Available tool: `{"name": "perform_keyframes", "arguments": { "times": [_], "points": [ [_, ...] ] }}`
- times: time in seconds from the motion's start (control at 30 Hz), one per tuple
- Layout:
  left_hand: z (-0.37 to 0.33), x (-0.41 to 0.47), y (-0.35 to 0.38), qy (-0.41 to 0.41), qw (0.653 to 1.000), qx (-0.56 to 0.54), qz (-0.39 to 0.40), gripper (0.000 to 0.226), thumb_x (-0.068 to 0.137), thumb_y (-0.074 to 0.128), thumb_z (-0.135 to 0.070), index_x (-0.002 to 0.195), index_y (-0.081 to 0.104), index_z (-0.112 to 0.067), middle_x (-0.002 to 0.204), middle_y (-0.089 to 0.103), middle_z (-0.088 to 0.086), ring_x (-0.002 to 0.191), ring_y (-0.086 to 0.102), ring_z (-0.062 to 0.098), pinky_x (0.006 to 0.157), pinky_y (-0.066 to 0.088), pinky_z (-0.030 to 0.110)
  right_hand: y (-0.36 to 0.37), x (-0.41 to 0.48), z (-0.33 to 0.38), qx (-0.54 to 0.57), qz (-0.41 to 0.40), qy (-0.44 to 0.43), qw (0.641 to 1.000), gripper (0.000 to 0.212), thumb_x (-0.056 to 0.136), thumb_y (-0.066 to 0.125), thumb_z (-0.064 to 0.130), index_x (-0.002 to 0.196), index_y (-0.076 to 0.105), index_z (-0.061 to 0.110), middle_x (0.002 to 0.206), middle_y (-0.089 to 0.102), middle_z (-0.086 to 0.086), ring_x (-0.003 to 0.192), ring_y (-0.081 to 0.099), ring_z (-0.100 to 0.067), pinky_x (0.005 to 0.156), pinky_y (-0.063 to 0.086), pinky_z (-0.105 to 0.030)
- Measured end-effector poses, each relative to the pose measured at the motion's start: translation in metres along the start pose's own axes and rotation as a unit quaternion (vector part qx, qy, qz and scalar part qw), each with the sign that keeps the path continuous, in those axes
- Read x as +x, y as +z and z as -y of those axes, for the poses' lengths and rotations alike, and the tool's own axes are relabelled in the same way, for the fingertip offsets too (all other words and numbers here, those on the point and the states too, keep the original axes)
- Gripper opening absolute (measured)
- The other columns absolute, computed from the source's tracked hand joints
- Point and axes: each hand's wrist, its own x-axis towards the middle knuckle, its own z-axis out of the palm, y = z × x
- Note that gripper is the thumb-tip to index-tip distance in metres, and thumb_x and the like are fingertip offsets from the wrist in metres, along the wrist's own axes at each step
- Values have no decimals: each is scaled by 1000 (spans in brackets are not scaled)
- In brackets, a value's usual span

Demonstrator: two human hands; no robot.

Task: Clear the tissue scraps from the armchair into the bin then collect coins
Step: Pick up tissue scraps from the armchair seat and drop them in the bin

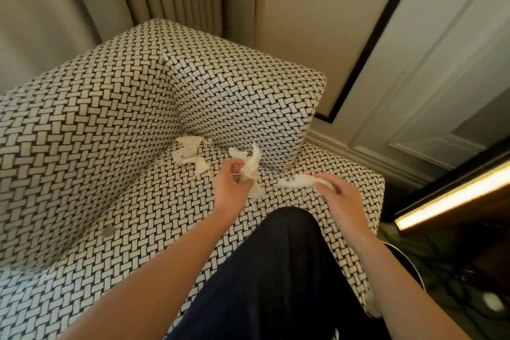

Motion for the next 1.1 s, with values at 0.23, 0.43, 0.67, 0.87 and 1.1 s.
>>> {"name": "perform_keyframes", "arguments": {
  "times": [0.23,0.43,0.67,0.87,1.1],
  "points": [
    [-42,-18,79,3,992,-67,104,43,78,72,-3,110,49,-21,107,57,-2,90,60,10,62,46,10,-93,-16,-32,-21,-80,35,996,18,90,59,18,105,68,22,103,67,5,95,61,-14,87,48,-31],
    [-56,-48,152,-34,978,-77,189,43,78,73,-6,117,55,-11,111,60,0,90,59,8,71,46,12,-145,-35,-70,-6,-173,85,981,15,90,60,18,101,70,18,95,67,6,94,60,-11,87,48,-32],
    [-50,-82,219,-161,940,-97,285,53,79,72,-8,127,50,-14,119,62,6,98,61,15,80,50,25,-182,-60,-122,38,-241,161,956,13,88,61,19,87,69,29,92,69,4,91,62,-16,85,51,-35],
    [-46,-109,257,-246,915,-64,312,59,83,69,-13,136,43,-13,129,53,6,98,50,13,71,45,21,-198,-69,-154,90,-277,228,929,12,90,60,20,96,69,24,99,66,2,97,60,-17,90,51,-38],
    [-38,-119,269,-248,871,40,421,69,86,66,-17,145,31,-19,146,36,6,129,40,24,94,37,31,-197,-69,-177,153,-289,315,891,20,92,59,16,110,66,13,106,63,-5,100,58,-19,89,51,-33]
  ]
}}
